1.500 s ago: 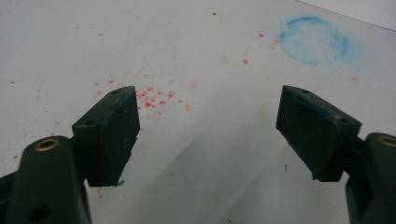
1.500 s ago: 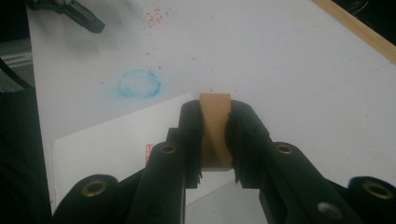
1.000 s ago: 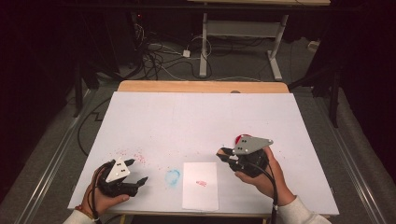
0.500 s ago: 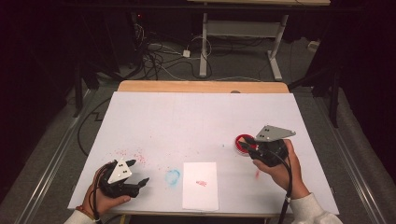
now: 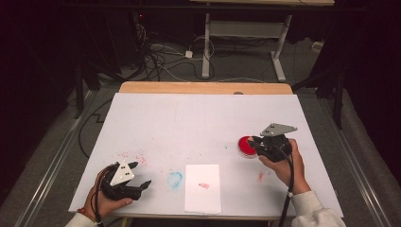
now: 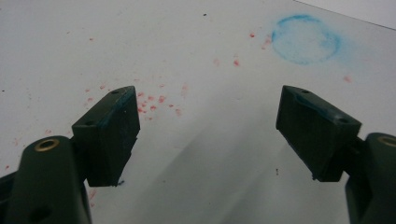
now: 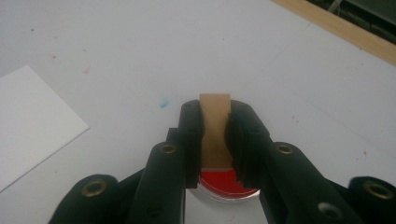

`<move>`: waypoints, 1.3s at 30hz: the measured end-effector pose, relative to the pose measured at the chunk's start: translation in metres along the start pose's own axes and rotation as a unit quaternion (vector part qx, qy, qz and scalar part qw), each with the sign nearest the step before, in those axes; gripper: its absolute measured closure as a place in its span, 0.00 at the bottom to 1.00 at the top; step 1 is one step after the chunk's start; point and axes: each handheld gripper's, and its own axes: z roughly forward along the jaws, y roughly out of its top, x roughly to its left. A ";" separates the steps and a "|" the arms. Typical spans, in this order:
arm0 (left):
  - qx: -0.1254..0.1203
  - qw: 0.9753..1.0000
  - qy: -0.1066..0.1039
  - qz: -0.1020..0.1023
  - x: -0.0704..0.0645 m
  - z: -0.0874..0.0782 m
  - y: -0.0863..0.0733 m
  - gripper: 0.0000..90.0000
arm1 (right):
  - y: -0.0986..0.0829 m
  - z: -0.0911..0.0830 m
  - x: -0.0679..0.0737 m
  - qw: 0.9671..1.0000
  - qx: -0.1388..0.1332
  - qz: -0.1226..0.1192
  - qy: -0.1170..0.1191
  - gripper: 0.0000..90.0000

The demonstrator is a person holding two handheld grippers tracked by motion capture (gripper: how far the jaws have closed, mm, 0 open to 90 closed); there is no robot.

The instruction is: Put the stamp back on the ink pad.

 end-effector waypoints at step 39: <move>0.009 1.000 -0.004 -0.001 -0.001 0.003 0.000 0.23 | -0.012 0.048 -0.008 0.997 0.077 0.019 -0.011 0.84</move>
